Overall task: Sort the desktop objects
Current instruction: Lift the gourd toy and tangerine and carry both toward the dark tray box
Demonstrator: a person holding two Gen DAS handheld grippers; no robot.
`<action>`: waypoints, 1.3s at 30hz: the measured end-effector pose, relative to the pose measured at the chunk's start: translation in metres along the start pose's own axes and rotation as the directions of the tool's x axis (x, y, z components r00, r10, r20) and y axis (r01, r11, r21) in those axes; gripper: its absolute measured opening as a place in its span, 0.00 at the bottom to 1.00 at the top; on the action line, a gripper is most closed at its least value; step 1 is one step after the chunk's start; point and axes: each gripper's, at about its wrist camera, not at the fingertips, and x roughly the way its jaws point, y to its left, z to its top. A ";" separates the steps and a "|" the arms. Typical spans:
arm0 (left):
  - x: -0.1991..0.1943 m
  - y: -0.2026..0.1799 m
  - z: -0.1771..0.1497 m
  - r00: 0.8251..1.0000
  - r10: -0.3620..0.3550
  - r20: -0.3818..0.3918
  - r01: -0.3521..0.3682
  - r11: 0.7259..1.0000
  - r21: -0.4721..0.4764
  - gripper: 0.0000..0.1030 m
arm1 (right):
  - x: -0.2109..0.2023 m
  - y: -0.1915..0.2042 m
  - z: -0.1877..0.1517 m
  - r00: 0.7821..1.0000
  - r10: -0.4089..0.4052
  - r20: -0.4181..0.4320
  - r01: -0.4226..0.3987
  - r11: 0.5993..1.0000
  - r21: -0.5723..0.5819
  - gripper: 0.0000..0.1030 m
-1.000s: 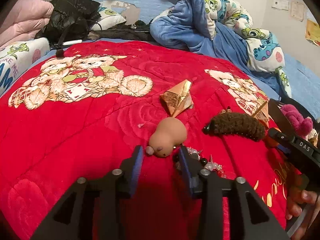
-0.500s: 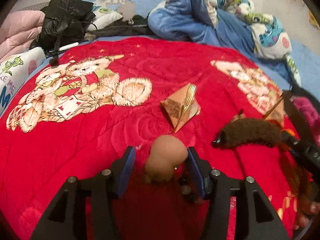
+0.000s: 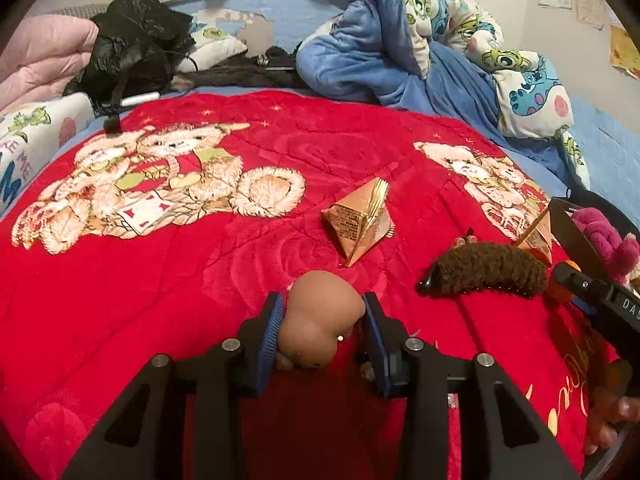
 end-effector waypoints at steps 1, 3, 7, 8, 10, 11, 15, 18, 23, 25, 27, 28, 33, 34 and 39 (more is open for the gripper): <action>-0.002 -0.002 -0.001 1.000 0.004 0.010 -0.004 1.000 0.007 0.40 | -0.002 -0.001 0.000 1.000 0.008 0.005 -0.008 1.000 0.006 0.32; -0.006 -0.004 -0.001 0.999 0.013 0.029 -0.013 1.000 0.020 0.40 | -0.006 -0.004 -0.001 1.000 0.020 0.013 -0.020 1.000 0.023 0.32; -0.016 -0.007 -0.003 0.998 -0.007 0.066 0.005 0.999 0.042 0.40 | -0.010 -0.006 -0.003 1.000 0.025 0.006 -0.025 0.999 0.041 0.32; -0.018 -0.008 -0.004 0.997 -0.019 0.075 0.015 0.999 0.051 0.40 | -0.012 -0.006 -0.003 1.000 0.025 0.006 -0.026 0.999 0.040 0.32; -0.024 -0.012 -0.006 0.995 -0.045 0.090 0.038 0.997 0.072 0.40 | -0.017 -0.004 -0.005 1.000 0.025 0.009 -0.026 0.999 0.031 0.32; -0.026 -0.015 -0.007 0.994 -0.057 0.096 0.049 0.995 0.085 0.40 | -0.019 -0.003 -0.006 1.000 0.024 0.010 -0.025 0.999 0.026 0.32; -0.040 -0.024 -0.016 0.989 -0.102 0.111 0.088 0.988 0.125 0.40 | -0.035 0.002 -0.013 1.000 -0.004 0.007 0.004 0.999 -0.033 0.32; -0.054 -0.023 -0.023 0.981 -0.117 0.154 0.098 0.987 0.124 0.40 | -0.049 0.007 -0.018 0.999 -0.043 0.016 0.045 0.994 -0.103 0.32; -0.078 -0.018 -0.034 0.963 -0.150 0.222 0.129 0.986 0.106 0.40 | -0.070 0.009 -0.023 0.997 -0.070 0.042 0.076 0.981 -0.178 0.32; -0.082 -0.019 -0.039 0.966 -0.145 0.215 0.124 0.986 0.110 0.40 | -0.079 0.007 -0.025 0.996 -0.078 0.052 0.087 0.976 -0.200 0.32; -0.083 -0.022 -0.041 0.967 -0.149 0.205 0.124 0.984 0.129 0.40 | -0.088 0.005 -0.026 0.994 -0.087 0.060 0.098 0.971 -0.218 0.32; -0.084 -0.027 -0.042 0.969 -0.138 0.204 0.108 0.983 0.148 0.40 | -0.091 0.004 -0.026 0.994 -0.092 0.062 0.104 0.969 -0.224 0.32; -0.094 -0.052 -0.051 0.966 -0.171 0.195 0.121 0.962 0.243 0.40 | -0.114 -0.009 -0.026 0.988 -0.128 0.084 0.144 0.963 -0.226 0.32; -0.097 -0.058 -0.054 0.966 -0.177 0.189 0.124 0.957 0.263 0.40 | -0.118 -0.012 -0.025 0.987 -0.133 0.087 0.149 0.964 -0.221 0.32; -0.116 -0.094 -0.065 0.961 -0.217 0.173 0.150 0.930 0.336 0.40 | -0.146 -0.036 -0.022 0.979 -0.162 0.121 0.183 0.966 -0.182 0.32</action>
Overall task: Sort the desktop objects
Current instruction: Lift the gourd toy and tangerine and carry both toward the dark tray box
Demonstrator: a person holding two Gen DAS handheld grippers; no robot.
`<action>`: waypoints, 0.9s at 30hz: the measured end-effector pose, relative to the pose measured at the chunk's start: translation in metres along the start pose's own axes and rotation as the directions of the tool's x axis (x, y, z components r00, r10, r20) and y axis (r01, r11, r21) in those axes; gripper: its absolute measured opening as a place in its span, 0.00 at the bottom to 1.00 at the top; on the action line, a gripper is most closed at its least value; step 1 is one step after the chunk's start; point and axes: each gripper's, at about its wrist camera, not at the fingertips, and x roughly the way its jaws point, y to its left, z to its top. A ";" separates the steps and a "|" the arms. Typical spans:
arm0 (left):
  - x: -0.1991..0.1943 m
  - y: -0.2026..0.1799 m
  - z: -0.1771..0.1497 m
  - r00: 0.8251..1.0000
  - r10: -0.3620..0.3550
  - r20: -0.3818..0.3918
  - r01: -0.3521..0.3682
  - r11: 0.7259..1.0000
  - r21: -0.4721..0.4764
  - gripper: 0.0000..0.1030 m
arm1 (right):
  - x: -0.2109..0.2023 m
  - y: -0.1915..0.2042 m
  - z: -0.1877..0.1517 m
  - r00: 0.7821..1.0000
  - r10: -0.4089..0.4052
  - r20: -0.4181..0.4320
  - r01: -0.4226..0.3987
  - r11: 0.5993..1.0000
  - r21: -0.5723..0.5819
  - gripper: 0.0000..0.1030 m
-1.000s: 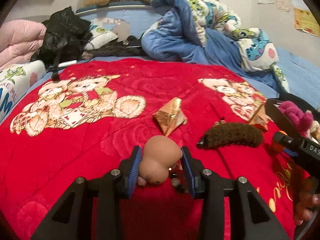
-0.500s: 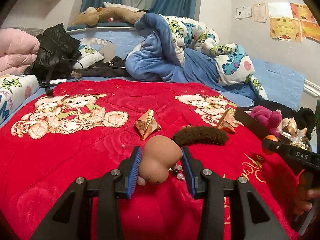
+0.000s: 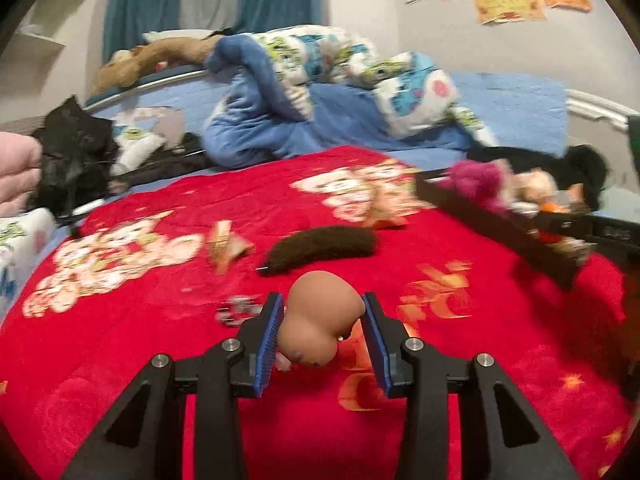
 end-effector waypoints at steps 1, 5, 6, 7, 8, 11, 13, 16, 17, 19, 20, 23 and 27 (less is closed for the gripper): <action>-0.002 -0.008 0.001 1.000 -0.021 0.000 0.021 1.000 0.004 0.40 | -0.004 -0.006 0.000 1.000 -0.006 0.002 0.006 1.000 0.009 0.32; -0.003 -0.044 0.006 0.996 -0.090 -0.009 0.090 0.996 0.005 0.40 | -0.027 -0.035 -0.002 0.999 -0.045 0.024 0.044 0.998 0.038 0.32; -0.002 -0.053 0.008 0.993 -0.121 -0.011 0.121 0.993 -0.013 0.40 | -0.034 -0.043 -0.002 0.998 -0.058 0.030 0.056 0.997 0.044 0.32; -0.001 -0.061 0.009 0.988 -0.152 -0.014 0.151 0.988 -0.027 0.40 | -0.042 -0.053 -0.003 0.997 -0.070 0.037 0.068 0.996 0.055 0.32; 0.000 -0.070 0.009 0.984 -0.179 -0.013 0.178 0.983 -0.040 0.40 | -0.049 -0.061 -0.004 0.996 -0.081 0.042 0.079 0.995 0.064 0.32; 0.003 -0.108 0.010 0.972 -0.235 -0.019 0.234 0.972 -0.033 0.40 | -0.073 -0.085 -0.009 0.990 -0.130 0.053 0.126 0.989 0.083 0.32; 0.002 -0.138 0.010 0.971 -0.238 -0.021 0.239 0.971 0.034 0.40 | -0.089 -0.101 -0.015 0.985 -0.163 0.056 0.158 0.984 0.087 0.32; -0.006 -0.177 0.009 0.982 -0.188 0.001 0.185 0.967 0.174 0.40 | -0.112 -0.125 -0.024 0.978 -0.202 0.061 0.194 0.975 0.110 0.32; -0.009 -0.183 0.010 0.983 -0.182 0.009 0.177 0.965 0.194 0.40 | -0.118 -0.132 -0.026 0.976 -0.207 0.062 0.199 0.972 0.122 0.32; -0.016 -0.191 0.014 0.981 -0.191 0.024 0.181 0.959 0.217 0.40 | -0.129 -0.146 -0.031 0.973 -0.224 0.062 0.213 0.966 0.150 0.32; -0.019 -0.194 0.017 0.980 -0.199 0.026 0.189 0.957 0.218 0.40 | -0.134 -0.153 -0.034 0.970 -0.236 0.061 0.223 0.961 0.162 0.32; -0.025 -0.195 0.027 0.977 -0.212 0.015 0.205 0.959 0.196 0.40 | -0.143 -0.169 -0.040 0.968 -0.244 0.058 0.229 0.953 0.196 0.32; -0.029 -0.190 0.041 0.969 -0.245 -0.013 0.245 0.962 0.124 0.40 | -0.149 -0.172 -0.046 0.967 -0.251 0.048 0.237 0.950 0.201 0.32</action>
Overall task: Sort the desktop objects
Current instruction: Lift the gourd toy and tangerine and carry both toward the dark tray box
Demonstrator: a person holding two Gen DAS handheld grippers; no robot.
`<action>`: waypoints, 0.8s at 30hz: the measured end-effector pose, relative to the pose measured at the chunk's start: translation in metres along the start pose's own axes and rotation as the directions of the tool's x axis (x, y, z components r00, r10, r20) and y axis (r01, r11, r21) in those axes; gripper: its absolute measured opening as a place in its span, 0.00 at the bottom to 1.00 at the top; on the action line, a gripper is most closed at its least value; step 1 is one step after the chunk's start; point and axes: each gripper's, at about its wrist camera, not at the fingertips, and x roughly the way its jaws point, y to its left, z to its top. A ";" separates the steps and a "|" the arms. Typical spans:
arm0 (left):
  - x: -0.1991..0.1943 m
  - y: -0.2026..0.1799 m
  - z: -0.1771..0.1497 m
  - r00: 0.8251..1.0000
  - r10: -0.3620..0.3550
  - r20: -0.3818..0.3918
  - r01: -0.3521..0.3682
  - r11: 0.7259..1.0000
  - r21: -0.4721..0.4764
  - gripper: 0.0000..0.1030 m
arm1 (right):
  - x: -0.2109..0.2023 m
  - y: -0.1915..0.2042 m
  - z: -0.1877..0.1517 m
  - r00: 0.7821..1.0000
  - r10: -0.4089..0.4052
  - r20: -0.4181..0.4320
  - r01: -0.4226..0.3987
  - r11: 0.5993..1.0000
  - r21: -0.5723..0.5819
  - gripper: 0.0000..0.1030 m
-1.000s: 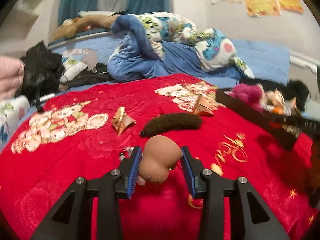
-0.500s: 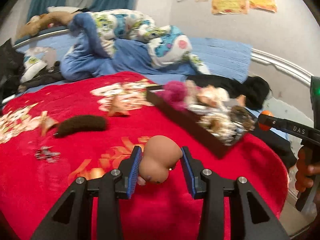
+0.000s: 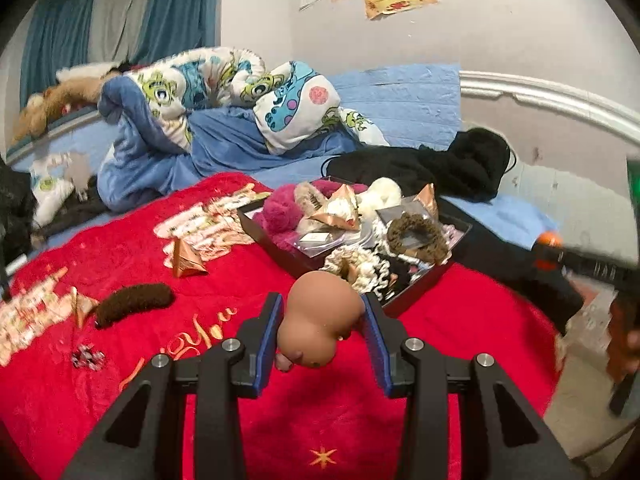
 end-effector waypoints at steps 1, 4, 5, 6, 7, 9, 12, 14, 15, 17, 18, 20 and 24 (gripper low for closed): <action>-0.001 0.003 0.001 1.000 -0.012 -0.002 0.012 1.000 -0.018 0.40 | -0.001 0.001 -0.001 1.000 -0.001 0.000 0.001 1.000 -0.006 0.32; 0.001 0.004 0.004 0.999 -0.036 -0.010 0.036 0.998 -0.049 0.40 | -0.005 0.009 0.000 1.000 0.010 0.002 -0.010 1.000 -0.017 0.32; 0.002 0.003 0.005 0.999 -0.042 -0.010 0.041 0.998 -0.052 0.40 | -0.006 0.011 0.000 1.000 0.018 0.005 -0.018 1.000 -0.016 0.32; 0.003 0.002 0.004 0.998 -0.053 -0.016 0.052 0.997 -0.055 0.40 | -0.008 0.014 0.001 0.999 0.030 0.014 -0.030 0.999 -0.017 0.32; 0.005 0.001 0.004 0.998 -0.063 -0.022 0.061 0.997 -0.056 0.40 | -0.009 0.017 0.001 0.999 0.038 0.019 -0.038 0.999 -0.017 0.32; 0.007 -0.002 0.004 0.997 -0.071 -0.026 0.069 0.996 -0.051 0.40 | -0.011 0.023 0.002 0.998 0.062 0.028 -0.062 0.998 -0.016 0.32; 0.010 -0.005 0.007 0.995 -0.097 -0.025 0.096 0.994 -0.049 0.40 | -0.010 0.035 0.004 0.994 0.099 0.039 -0.099 0.995 -0.022 0.32; 0.012 -0.006 0.011 0.994 -0.104 -0.024 0.102 0.993 -0.051 0.40 | -0.008 0.042 0.005 0.992 0.115 0.047 -0.114 0.993 -0.029 0.32; 0.014 -0.007 0.014 0.994 -0.105 -0.024 0.104 0.993 -0.050 0.40 | -0.005 0.045 0.006 0.991 0.129 0.046 -0.128 0.991 -0.028 0.32; 0.018 -0.009 0.020 0.994 -0.108 -0.025 0.107 0.993 -0.053 0.40 | -0.001 0.049 0.008 0.989 0.140 0.048 -0.139 0.990 -0.026 0.32; 0.021 -0.009 0.023 0.993 -0.111 -0.025 0.110 0.993 -0.053 0.40 | 0.001 0.051 0.009 0.988 0.148 0.050 -0.147 0.989 -0.021 0.32; 0.026 -0.009 0.030 0.993 -0.116 -0.027 0.114 0.992 -0.059 0.40 | 0.005 0.053 0.012 0.986 0.161 0.054 -0.160 0.987 -0.007 0.32; 0.042 -0.010 0.045 0.992 -0.122 -0.031 0.119 0.991 -0.063 0.40 | 0.013 0.058 0.019 0.982 0.177 0.071 -0.179 0.984 0.021 0.32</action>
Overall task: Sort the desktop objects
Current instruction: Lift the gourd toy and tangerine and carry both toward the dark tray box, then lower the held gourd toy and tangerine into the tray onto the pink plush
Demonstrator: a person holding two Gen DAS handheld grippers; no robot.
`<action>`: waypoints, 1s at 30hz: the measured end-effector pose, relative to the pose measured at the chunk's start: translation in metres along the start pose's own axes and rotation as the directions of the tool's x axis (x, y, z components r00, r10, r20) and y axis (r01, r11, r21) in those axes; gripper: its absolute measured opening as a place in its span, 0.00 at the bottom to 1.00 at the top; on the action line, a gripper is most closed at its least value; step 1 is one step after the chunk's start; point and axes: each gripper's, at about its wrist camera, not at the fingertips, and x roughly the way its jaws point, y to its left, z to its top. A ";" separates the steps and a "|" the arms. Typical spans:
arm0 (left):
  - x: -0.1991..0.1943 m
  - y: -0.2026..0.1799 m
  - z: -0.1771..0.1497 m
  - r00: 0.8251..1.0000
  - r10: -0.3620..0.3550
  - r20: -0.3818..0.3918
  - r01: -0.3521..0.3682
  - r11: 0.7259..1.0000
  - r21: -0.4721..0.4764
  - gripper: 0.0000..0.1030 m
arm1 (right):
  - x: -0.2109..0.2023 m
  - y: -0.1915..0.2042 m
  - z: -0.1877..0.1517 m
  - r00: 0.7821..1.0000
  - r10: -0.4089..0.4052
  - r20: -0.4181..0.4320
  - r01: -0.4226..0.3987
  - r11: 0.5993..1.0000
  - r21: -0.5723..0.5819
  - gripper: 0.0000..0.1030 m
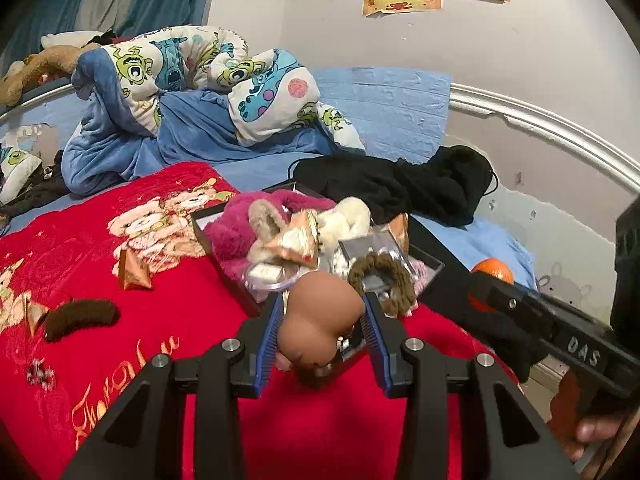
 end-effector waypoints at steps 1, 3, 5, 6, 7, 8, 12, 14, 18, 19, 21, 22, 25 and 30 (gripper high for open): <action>0.005 0.000 0.005 1.000 -0.001 -0.001 0.001 1.000 0.001 0.40 | 0.002 0.001 0.001 1.000 0.000 0.003 0.000 1.000 0.000 0.32; 0.012 0.002 0.013 1.000 -0.003 -0.003 0.003 1.000 -0.001 0.40 | 0.005 0.003 0.004 1.000 0.001 0.010 -0.001 1.000 -0.003 0.32; 0.021 0.005 0.023 1.000 -0.001 -0.001 0.001 1.000 0.001 0.40 | 0.011 0.005 0.008 1.000 0.000 0.015 0.001 1.000 -0.007 0.32; 0.025 0.007 0.029 1.000 0.001 0.001 -0.001 1.000 0.002 0.40 | 0.015 0.006 0.010 1.000 -0.002 0.016 0.002 1.000 -0.010 0.32; 0.031 0.009 0.034 1.000 0.002 0.002 -0.002 1.000 0.003 0.40 | 0.019 0.007 0.011 1.000 0.000 0.017 0.001 1.000 -0.012 0.32; 0.036 0.012 0.040 1.000 0.006 0.004 -0.006 1.000 0.005 0.40 | 0.023 0.008 0.013 1.000 0.002 0.019 -0.002 1.000 -0.012 0.32; 0.057 0.023 0.060 1.000 0.014 -0.001 -0.014 1.000 0.001 0.40 | 0.046 0.011 0.025 1.000 0.022 0.021 -0.021 1.000 -0.008 0.32; 0.073 0.029 0.072 1.000 0.019 -0.009 -0.019 1.000 -0.001 0.40 | 0.061 0.014 0.036 0.999 0.037 0.021 -0.037 0.999 -0.006 0.32; 0.109 0.040 0.096 1.000 0.014 -0.025 -0.015 1.000 -0.018 0.40 | 0.087 0.012 0.055 0.997 0.072 0.003 -0.072 0.997 -0.005 0.32; 0.119 0.042 0.102 0.999 0.018 -0.028 -0.019 1.000 -0.020 0.40 | 0.097 0.010 0.063 0.997 0.080 -0.011 -0.080 0.997 -0.019 0.32; 0.141 0.043 0.114 0.999 0.029 -0.044 -0.029 1.000 -0.004 0.40 | 0.122 0.005 0.079 0.995 0.082 -0.061 -0.084 0.996 -0.031 0.32; 0.151 0.044 0.119 0.998 0.031 -0.048 -0.031 1.000 -0.001 0.40 | 0.133 0.003 0.084 0.991 0.094 -0.099 -0.097 0.995 -0.031 0.32; 0.179 0.047 0.131 0.996 0.028 -0.080 -0.028 1.000 0.002 0.40 | 0.162 -0.001 0.101 0.984 0.098 -0.150 -0.109 0.992 -0.061 0.32; 0.203 0.053 0.117 0.995 0.000 -0.099 0.000 1.000 0.006 0.40 | 0.201 -0.007 0.107 0.965 0.101 -0.243 -0.122 0.990 -0.071 0.32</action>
